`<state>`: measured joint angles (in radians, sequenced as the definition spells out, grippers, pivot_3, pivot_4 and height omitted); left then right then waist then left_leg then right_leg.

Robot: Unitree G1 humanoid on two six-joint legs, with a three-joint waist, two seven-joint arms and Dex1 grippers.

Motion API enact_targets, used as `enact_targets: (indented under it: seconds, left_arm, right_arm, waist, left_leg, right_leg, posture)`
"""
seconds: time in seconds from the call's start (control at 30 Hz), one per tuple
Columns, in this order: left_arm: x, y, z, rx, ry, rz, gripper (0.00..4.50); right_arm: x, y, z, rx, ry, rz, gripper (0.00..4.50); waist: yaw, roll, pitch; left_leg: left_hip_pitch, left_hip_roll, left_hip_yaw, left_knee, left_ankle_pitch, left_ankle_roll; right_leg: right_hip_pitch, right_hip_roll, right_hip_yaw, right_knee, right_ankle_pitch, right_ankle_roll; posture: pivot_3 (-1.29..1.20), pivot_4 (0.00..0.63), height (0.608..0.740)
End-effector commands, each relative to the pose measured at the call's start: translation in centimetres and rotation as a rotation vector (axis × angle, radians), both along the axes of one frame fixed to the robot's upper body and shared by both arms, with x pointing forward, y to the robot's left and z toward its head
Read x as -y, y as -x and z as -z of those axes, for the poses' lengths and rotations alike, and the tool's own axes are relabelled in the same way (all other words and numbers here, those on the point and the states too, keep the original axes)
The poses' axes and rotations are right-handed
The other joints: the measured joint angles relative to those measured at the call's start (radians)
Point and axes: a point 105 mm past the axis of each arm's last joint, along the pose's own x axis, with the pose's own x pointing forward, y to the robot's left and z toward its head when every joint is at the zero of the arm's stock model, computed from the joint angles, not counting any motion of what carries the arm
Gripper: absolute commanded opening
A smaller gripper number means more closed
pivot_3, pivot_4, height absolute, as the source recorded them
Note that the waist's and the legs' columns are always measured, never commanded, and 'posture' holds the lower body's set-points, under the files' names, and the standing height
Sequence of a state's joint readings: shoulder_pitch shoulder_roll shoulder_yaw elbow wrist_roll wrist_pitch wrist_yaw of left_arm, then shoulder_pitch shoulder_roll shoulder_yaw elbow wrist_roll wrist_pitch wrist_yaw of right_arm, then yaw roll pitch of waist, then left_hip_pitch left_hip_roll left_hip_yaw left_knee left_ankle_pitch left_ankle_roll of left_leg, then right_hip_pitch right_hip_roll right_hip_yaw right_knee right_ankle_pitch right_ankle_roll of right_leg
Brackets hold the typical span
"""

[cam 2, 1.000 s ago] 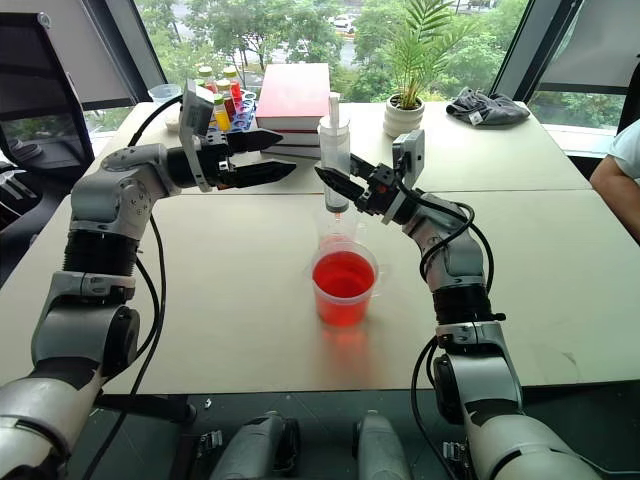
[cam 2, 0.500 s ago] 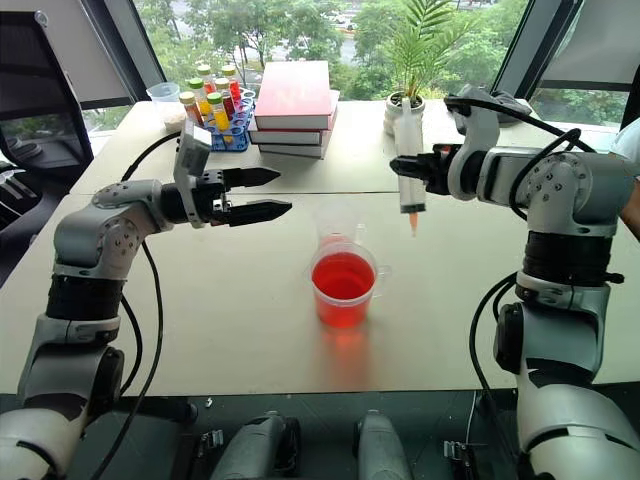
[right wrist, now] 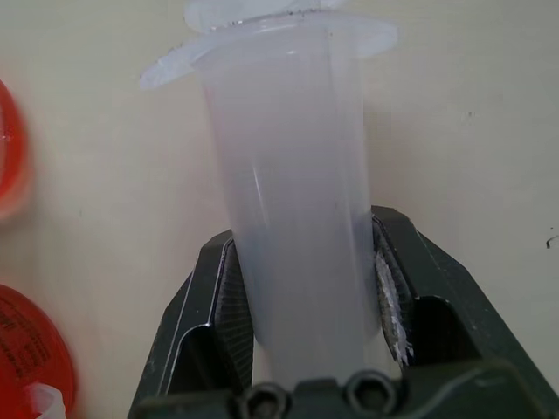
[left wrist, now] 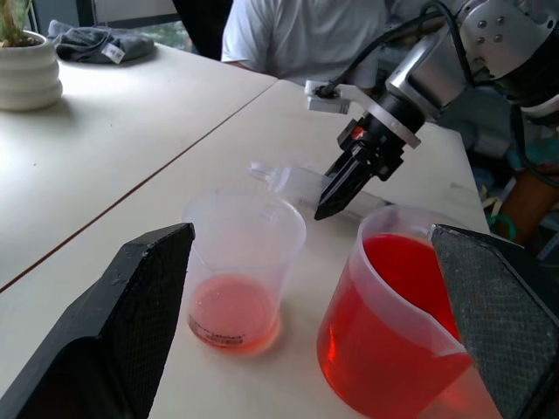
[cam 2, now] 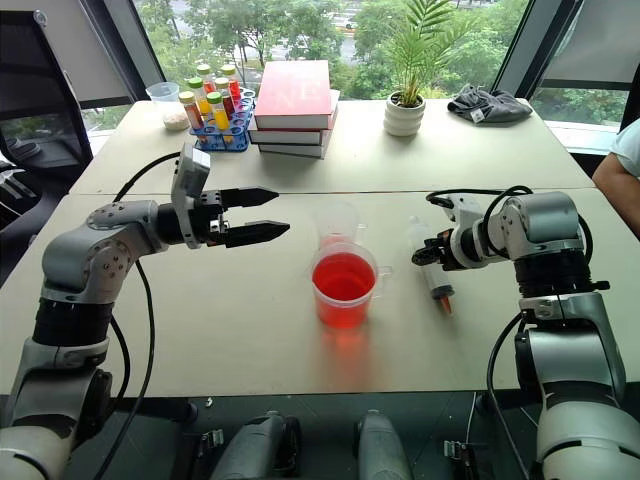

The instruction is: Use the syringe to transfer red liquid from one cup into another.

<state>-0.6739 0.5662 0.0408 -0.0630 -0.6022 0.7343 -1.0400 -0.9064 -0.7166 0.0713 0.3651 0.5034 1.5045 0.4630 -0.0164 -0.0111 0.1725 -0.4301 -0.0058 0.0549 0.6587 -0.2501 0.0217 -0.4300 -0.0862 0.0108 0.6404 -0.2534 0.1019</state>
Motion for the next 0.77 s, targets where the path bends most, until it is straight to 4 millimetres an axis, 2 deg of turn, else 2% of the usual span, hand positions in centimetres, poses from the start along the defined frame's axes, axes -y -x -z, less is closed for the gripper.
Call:
enact_targets:
  seconds: [0.03,0.13,0.2,0.33,0.4,0.53,0.63,0.77]
  left_arm:
    - [-0.2,0.7,-1.2,0.043,0.016,0.000,4.50]
    - [-0.2,0.9,-1.1,0.032,0.016,-0.001,4.50]
    - [-0.2,1.1,-1.0,0.018,0.020,0.005,4.50]
    - [-0.3,1.4,-0.9,0.004,0.015,0.009,4.50]
    - [-0.5,1.5,-0.7,-0.008,0.007,0.011,4.50]
    - [-1.0,1.9,-0.4,-0.022,-0.012,0.008,4.50]
    - [-1.3,2.5,-0.3,-0.031,-0.026,0.009,4.50]
    - [-2.1,3.2,0.0,-0.055,-0.062,0.002,4.50]
  right_arm:
    - [0.1,-0.4,-0.7,0.042,-0.021,-0.006,2.90]
    - [0.1,-0.2,-1.6,0.067,-0.039,-0.020,4.48]
    - [0.4,0.0,-2.6,0.115,-0.014,-0.056,4.48]
    - [1.0,1.4,-6.0,0.264,0.042,-0.172,4.48]
    - [1.1,2.6,-8.2,0.359,0.058,-0.254,4.48]
    - [-0.5,6.1,-12.3,0.562,-0.025,-0.465,4.48]
    - [-1.2,9.0,-13.2,0.634,-0.036,-0.604,4.48]
    - [-1.4,12.0,-12.9,0.614,-0.066,-0.679,4.48]
  waist:
    - [0.000,0.000,0.000]
    - [0.002,0.000,0.000]
    - [0.005,0.000,0.000]
    - [0.006,0.000,0.000]
    - [0.006,0.000,0.000]
    - [0.003,0.000,0.000]
    - [0.005,0.000,0.000]
    - [0.007,0.000,0.000]
  left_leg:
    - [0.000,0.000,0.000,0.001,0.000,0.000]
    - [0.000,0.000,-0.001,0.003,0.000,0.001]
    - [0.000,0.000,-0.001,0.004,0.000,0.001]
    - [-0.001,0.000,-0.001,0.004,-0.001,0.002]
    - [-0.001,0.000,-0.002,0.004,-0.001,0.003]
    - [-0.002,0.002,-0.002,0.003,-0.002,0.003]
    - [-0.002,0.002,-0.002,0.004,-0.002,0.003]
    - [-0.002,0.002,-0.003,0.004,-0.002,0.003]
  right_leg:
    - [0.000,0.001,0.000,0.000,0.000,0.000]
    - [0.002,0.001,-0.001,0.000,0.000,0.000]
    - [0.003,0.001,-0.001,0.000,0.000,0.000]
    - [0.003,0.001,-0.002,-0.001,0.000,0.000]
    - [0.003,0.002,-0.002,-0.003,0.000,0.000]
    - [0.003,0.004,-0.003,-0.005,0.000,0.001]
    - [0.004,0.005,-0.002,-0.006,0.001,0.001]
    - [0.005,0.004,-0.003,-0.006,0.001,0.001]
  posture:
    - [0.00,0.150,0.740]
    - [0.00,0.150,0.740]
    - [0.00,0.150,0.740]
    - [0.00,0.150,0.740]
    - [0.00,0.150,0.740]
    - [0.00,0.150,0.740]
    - [0.00,0.150,0.740]
    - [0.00,0.150,0.740]
